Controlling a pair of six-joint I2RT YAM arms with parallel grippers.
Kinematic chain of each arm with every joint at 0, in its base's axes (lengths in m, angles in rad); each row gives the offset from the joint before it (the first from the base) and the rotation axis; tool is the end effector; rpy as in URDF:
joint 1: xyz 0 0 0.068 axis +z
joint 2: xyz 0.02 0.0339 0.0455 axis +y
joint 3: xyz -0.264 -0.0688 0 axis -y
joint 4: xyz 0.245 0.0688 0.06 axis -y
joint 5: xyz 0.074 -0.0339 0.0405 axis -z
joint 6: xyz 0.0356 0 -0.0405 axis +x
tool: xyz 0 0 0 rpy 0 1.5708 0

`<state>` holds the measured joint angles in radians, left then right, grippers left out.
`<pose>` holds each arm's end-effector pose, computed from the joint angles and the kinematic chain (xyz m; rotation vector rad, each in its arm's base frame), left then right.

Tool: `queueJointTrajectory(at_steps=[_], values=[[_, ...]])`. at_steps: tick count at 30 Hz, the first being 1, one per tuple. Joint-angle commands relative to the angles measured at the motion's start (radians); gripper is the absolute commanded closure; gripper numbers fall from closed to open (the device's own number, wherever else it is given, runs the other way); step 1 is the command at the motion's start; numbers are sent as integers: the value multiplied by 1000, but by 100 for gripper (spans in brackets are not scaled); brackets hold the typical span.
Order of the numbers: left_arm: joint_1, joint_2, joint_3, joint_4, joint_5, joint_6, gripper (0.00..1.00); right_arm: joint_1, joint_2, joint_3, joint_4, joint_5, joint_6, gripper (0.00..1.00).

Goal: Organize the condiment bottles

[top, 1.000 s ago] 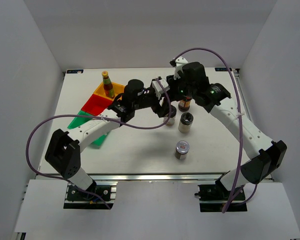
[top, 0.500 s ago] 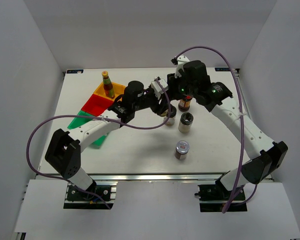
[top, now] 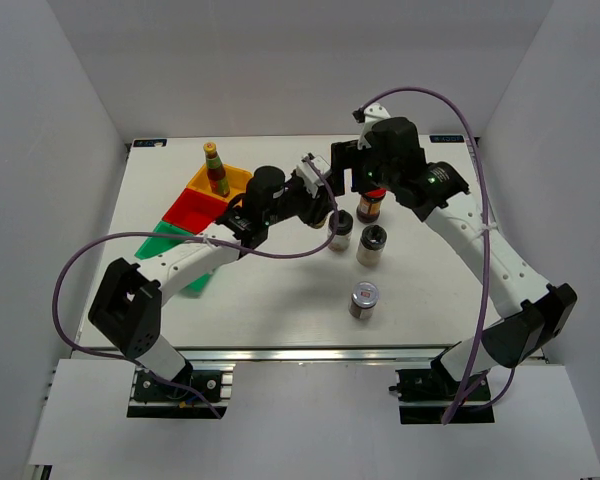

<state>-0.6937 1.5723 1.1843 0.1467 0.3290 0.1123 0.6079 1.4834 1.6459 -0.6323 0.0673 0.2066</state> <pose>0.2806 -0.2483 0.3146 0.9423 1.5995 -0.7063 0.2695 0.1846 0.4258 -0.3702 2.0347 0.4388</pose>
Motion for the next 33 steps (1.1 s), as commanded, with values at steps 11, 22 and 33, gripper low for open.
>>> queueJointTrajectory(at_steps=[11, 22, 33], values=[[135, -58, -98, 174, -557, -102, 83, -60, -31, 129, 25, 348, -19, 11], [378, 92, -149, 523, -467, -65, 79, -178, -135, -95, 174, 282, -10, 11], [441, 218, -146, 651, -423, -68, 77, -201, -94, -116, 210, 258, -55, 11]])
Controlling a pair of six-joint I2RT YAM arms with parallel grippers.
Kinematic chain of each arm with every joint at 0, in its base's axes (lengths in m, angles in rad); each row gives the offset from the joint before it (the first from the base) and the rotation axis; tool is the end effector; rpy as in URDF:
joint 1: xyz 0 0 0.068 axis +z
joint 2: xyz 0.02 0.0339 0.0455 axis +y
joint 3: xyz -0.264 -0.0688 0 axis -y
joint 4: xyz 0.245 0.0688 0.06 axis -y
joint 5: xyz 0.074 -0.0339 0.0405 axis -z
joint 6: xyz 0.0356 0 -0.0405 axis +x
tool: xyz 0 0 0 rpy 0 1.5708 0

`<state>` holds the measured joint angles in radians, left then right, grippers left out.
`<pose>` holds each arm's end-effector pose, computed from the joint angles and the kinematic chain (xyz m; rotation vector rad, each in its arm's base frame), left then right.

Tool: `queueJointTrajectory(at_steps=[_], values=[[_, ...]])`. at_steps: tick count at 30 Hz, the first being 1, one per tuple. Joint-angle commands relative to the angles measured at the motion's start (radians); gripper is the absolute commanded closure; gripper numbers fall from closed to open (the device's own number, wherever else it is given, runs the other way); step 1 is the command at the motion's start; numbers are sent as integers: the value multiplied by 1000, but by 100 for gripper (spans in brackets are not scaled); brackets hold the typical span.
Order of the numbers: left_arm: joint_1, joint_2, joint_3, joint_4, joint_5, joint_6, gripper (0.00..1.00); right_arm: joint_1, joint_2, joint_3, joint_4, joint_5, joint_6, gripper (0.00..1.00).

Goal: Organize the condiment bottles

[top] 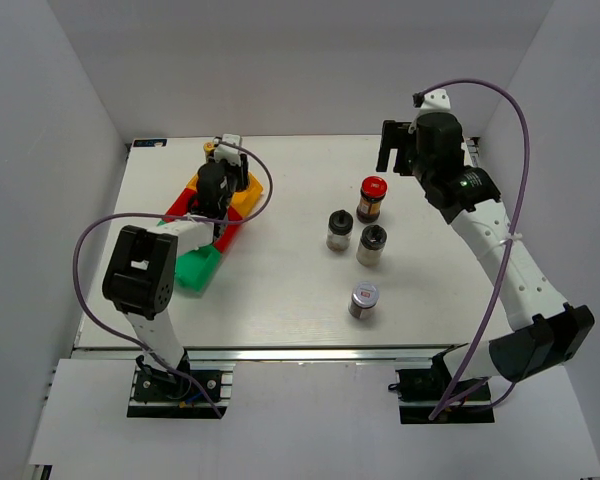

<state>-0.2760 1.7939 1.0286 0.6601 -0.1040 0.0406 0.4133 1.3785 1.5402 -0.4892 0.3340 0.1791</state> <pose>0.3911 -0.1069 0.2330 0.1865 1.6658 -0.0904 0.2827 0.1112 0.4367 0.0058 1.8805 0.0894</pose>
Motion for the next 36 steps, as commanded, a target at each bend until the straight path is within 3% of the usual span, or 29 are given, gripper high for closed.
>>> queueJointTrajectory(at_steps=[1, 31, 34, 36], values=[[27, 10, 17, 141, 18, 4, 77, -8, 13, -12, 70, -13, -29, 11], [34, 191, -65, 378, -68, -30, 74, -14, 40, -88, 149, -13, -118, 11], [34, 190, -79, 383, -68, -66, 71, -13, 44, -89, 149, -13, -118, 11], [32, 188, -85, 386, -79, -91, 61, -14, 45, -89, 147, -15, -118, 11]])
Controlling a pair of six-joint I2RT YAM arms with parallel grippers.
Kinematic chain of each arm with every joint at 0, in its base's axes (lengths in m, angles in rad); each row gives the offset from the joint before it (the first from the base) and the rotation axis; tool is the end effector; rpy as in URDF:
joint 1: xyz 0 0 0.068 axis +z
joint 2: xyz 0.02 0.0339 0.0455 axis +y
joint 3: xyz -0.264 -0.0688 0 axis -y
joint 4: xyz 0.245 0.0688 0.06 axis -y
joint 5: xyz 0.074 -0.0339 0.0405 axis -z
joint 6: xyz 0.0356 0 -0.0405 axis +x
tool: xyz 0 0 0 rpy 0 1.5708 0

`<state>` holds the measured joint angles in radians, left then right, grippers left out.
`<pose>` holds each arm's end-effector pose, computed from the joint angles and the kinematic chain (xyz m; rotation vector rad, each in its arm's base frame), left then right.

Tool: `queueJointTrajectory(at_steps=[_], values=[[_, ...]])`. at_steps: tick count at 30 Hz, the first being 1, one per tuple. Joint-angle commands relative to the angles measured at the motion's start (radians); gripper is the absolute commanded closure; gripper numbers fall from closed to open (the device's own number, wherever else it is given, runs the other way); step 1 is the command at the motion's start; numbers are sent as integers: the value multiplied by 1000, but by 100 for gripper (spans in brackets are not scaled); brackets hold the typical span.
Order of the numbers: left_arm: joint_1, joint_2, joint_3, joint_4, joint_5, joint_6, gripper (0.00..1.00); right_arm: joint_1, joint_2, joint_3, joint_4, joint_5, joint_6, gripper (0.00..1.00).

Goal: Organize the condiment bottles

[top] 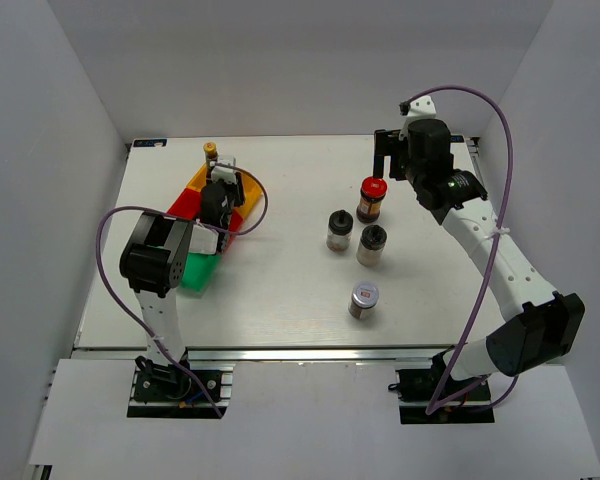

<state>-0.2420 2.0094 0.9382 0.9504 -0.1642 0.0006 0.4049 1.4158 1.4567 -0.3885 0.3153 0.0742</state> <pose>0.3999 -0.0927 0.1531 0.0820 1.6882 -0.0421 0.3012 0.1171 0.4076 -0.1032 1.8979 0.0226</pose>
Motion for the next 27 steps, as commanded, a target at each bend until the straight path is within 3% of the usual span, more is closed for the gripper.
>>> queueJointTrajectory(at_steps=[1, 4, 10, 18, 27], values=[[0, -26, 7, 96, -15, -51, 61, -5, 6, -7, 45, 4, -11, 11], [-2, -26, 14, 56, -40, -77, 40, -6, 2, -15, 48, 4, -11, 11], [-2, -50, 11, 4, -44, -105, 18, -5, -5, -19, 53, -10, -8, 11], [0, -141, 45, -159, -51, -113, 2, -5, -9, -1, 10, -35, 7, 11], [0, -336, 128, -559, -58, -169, 2, -6, -2, 1, -127, -81, 82, 11]])
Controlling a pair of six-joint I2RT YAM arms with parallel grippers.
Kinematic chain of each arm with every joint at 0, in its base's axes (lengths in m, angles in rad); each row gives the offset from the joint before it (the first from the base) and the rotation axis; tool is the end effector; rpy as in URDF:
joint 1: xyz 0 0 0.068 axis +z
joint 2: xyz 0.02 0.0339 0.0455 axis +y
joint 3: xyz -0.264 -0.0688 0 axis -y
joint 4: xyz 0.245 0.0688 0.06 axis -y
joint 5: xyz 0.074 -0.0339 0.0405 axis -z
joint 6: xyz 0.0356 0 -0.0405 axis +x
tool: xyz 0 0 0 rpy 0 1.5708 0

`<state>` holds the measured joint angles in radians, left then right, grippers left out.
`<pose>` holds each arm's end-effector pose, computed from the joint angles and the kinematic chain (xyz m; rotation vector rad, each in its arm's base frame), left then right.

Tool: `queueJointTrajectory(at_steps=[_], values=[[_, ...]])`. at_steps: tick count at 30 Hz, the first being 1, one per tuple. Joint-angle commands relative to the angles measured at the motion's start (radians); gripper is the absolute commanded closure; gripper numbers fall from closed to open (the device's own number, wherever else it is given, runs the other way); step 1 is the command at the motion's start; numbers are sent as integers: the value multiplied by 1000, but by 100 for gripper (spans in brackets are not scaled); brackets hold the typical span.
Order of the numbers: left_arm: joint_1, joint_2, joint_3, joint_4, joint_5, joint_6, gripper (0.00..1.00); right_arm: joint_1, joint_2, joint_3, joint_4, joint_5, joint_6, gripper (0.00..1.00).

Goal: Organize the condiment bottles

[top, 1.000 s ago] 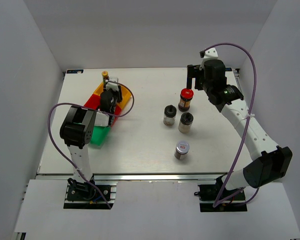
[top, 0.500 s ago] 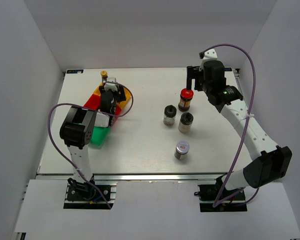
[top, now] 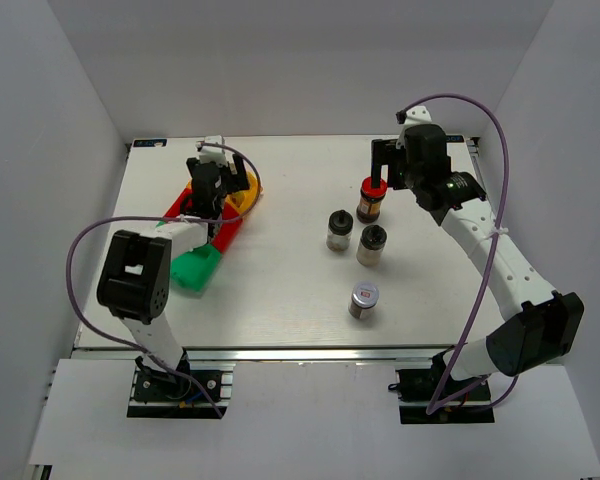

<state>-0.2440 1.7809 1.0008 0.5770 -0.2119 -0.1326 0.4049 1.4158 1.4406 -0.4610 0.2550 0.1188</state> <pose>0.3880 -0.0889 0.2201 -0.0544 1.7692 -0.0848 0.2986 0.1182 0.3946 -0.1226 1.9891 0.0817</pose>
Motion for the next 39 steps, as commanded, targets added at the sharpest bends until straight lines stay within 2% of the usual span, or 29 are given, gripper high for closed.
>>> queueJointTrajectory(at_steps=[1, 5, 8, 10, 12, 16, 19, 25, 27, 32, 39], values=[[0, -126, 79, -234, -7, -41, 2, -5, -5, 11, -64, -20, 45, 11], [0, -218, 128, -490, 54, -90, 2, -5, -37, -46, -76, -20, 73, 11], [-1, -284, 154, -621, 222, -91, 2, -5, -83, -110, -80, 9, 120, 11], [-23, -339, 121, -643, 366, -75, 2, -5, -126, -149, -82, 44, 176, 11], [-69, -373, 90, -651, 399, -24, 2, -5, -164, -203, -93, 84, 232, 11], [-295, -385, 9, -640, 303, 89, 2, -6, -225, -281, -126, 151, 310, 11], [-359, -327, -5, -603, 371, 106, 2, -11, -262, -345, -133, 152, 340, 11], [-434, -203, 27, -508, 362, 96, 2, -28, -307, -424, -145, 182, 355, 11], [-452, -138, 64, -508, 315, 96, 2, -34, -311, -433, -153, 187, 358, 11], [-486, -31, 139, -490, 333, 102, 2, -54, -328, -456, -119, 205, 361, 11], [-509, 100, 245, -474, 253, 110, 2, -80, -357, -474, -74, 181, 354, 11]])
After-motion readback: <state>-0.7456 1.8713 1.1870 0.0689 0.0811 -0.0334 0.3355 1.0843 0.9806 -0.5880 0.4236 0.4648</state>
